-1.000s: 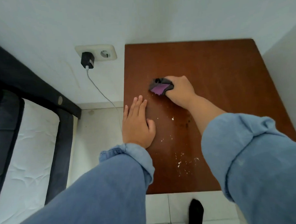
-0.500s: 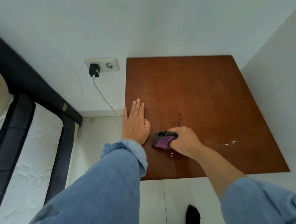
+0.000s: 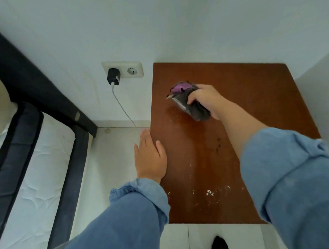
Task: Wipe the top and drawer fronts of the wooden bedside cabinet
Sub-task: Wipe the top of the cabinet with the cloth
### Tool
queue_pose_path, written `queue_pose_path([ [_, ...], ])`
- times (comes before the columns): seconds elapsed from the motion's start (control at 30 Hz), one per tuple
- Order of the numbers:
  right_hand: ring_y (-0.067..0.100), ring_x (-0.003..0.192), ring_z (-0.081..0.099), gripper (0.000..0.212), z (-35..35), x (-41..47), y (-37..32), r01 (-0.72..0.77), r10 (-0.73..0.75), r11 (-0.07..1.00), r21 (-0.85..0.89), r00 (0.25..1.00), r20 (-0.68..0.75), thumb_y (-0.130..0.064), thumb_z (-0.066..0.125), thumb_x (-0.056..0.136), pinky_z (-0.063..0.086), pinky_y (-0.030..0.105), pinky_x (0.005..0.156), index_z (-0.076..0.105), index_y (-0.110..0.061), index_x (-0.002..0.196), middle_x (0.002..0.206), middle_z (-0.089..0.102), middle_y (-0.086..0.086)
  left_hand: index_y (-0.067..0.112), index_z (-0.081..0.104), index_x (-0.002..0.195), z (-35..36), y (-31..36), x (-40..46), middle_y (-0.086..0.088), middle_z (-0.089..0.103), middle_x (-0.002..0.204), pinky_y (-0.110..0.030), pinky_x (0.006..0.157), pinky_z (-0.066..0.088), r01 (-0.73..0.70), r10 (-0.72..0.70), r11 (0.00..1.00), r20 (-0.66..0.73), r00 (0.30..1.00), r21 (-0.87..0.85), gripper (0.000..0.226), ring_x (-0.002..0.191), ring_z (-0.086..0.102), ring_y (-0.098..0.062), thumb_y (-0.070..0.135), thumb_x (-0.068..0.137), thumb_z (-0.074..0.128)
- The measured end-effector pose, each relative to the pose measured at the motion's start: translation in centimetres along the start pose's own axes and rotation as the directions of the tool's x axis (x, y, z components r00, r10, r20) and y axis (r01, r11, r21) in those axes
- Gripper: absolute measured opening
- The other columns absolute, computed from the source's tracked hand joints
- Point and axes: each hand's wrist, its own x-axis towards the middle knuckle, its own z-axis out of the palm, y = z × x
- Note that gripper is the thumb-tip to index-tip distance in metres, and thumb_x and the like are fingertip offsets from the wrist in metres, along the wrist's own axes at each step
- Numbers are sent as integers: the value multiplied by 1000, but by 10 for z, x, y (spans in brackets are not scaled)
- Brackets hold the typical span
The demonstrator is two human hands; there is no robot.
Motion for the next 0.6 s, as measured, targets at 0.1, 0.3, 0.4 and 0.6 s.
queue_pose_path([
  [0.1, 15, 73, 62, 41, 8, 49, -22, 187, -193, 980, -67, 977, -87, -1, 56, 77, 52, 26, 64, 63, -19, 112, 91, 66, 4, 11, 20, 151, 0, 3, 1, -5, 28, 157, -37, 121, 8, 4, -4, 999, 2, 1000, -31, 56, 145, 24, -18, 28, 98, 26],
  [0.3, 28, 104, 59, 32, 33, 138, -45, 370, -468, 803, -467, 877, -110, -9, 50, 82, 44, 28, 81, 61, -14, 112, 113, 65, 11, 14, 11, 153, 0, 2, 1, 0, 21, 159, -26, 120, 1, 31, -29, 997, 33, 999, -68, 64, 146, 18, -12, 33, 92, 19],
  [0.4, 32, 111, 56, 36, 44, 164, -49, 367, -485, 737, -568, 872, -65, -8, 47, 83, 44, 31, 87, 60, -14, 116, 120, 62, 13, 15, 11, 153, -2, 5, 1, 1, 21, 159, -24, 119, 0, 44, -40, 996, 46, 998, -81, 63, 146, 18, -12, 32, 92, 19],
  [0.6, 37, 113, 54, 39, 53, 165, -52, 317, -397, 675, -666, 917, 34, -16, 40, 83, 45, 38, 96, 59, -17, 117, 121, 61, 16, 16, 12, 153, -3, 5, 2, 0, 22, 159, -21, 117, -2, 61, -57, 996, 60, 997, -69, 63, 146, 18, -12, 30, 92, 21],
])
